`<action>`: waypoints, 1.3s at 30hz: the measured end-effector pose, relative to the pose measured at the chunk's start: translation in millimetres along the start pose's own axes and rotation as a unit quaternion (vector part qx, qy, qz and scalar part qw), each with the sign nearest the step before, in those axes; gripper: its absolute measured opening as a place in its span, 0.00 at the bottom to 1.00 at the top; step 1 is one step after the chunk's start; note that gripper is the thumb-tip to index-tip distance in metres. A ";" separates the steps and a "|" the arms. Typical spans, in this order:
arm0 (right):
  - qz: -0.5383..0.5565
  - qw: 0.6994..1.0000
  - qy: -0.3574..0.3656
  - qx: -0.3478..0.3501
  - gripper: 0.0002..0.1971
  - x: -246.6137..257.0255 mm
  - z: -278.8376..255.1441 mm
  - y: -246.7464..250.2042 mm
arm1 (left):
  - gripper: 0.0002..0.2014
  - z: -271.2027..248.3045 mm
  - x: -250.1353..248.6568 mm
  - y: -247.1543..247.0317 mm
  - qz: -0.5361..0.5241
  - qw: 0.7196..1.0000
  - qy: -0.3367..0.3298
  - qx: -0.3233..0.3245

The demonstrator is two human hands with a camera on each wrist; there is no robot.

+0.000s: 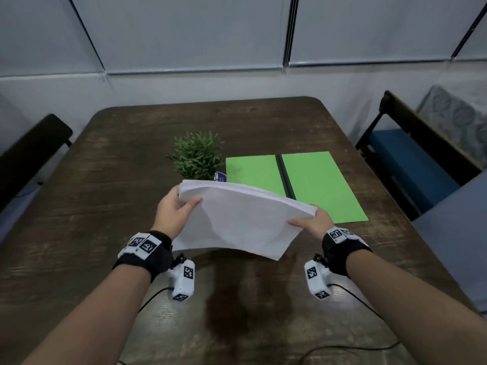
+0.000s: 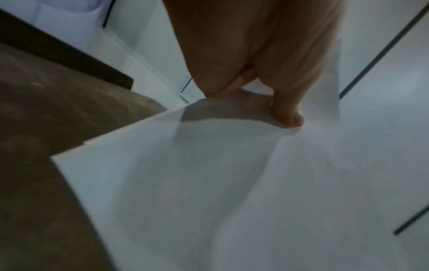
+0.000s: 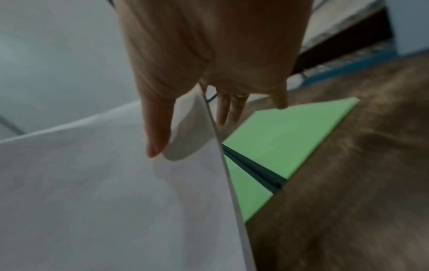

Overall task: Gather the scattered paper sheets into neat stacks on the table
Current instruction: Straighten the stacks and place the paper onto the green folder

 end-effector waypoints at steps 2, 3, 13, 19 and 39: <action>-0.118 0.991 0.056 -0.006 0.45 31.4 -0.1 7.6 | 0.14 5.4 -34.8 -1.8 0.054 0.997 -0.040 0.044; -0.178 0.979 0.100 -0.013 0.50 54.5 -1.9 7.1 | 0.13 8.0 -54.4 -4.6 0.100 0.991 -0.065 0.065; -0.057 0.963 0.180 0.191 0.21 134.6 -31.3 -104.6 | 0.13 3.7 -141.7 -82.2 0.380 0.889 -0.186 0.176; 0.114 0.976 0.066 0.172 0.24 95.5 -18.6 -88.7 | 0.46 4.5 -118.1 7.3 0.304 0.931 -0.169 -0.112; 0.161 0.981 0.057 0.089 0.31 67.2 18.8 -89.8 | 0.26 14.8 24.6 -39.1 -0.122 0.991 0.022 -0.049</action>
Point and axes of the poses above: each hand's wrist, its own z-axis towards the middle knuckle, its own y-axis out of the back of the hand, x = y × z, the point moved 10 cm from there along z, towards the middle knuckle, and after that the axes turned 1 degree about y, right-handed, at the moved point
